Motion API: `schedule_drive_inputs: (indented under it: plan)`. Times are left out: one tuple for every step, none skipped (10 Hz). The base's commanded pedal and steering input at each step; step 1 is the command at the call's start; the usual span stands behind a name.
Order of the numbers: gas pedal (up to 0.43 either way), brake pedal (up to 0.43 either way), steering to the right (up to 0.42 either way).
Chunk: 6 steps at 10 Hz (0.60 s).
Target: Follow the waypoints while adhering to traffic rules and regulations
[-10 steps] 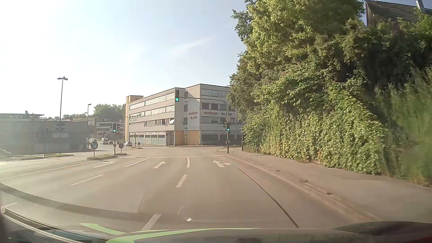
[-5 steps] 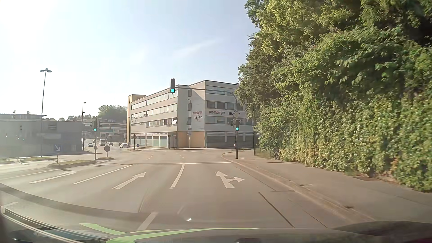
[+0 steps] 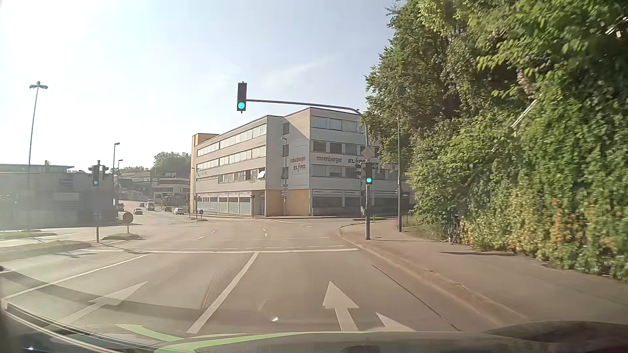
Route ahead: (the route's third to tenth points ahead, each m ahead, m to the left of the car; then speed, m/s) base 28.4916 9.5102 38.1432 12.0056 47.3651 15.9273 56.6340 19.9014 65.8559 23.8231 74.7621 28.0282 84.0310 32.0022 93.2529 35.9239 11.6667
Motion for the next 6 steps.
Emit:
schedule_drive_inputs:
  plan:
    - [0.047,0.0,-0.033]
    - [0.047,0.0,-0.033]
    - [0.047,0.0,-0.034]
    - [0.047,0.0,-0.034]
    - [0.059,0.0,-0.035]
    - [0.059,0.0,-0.034]
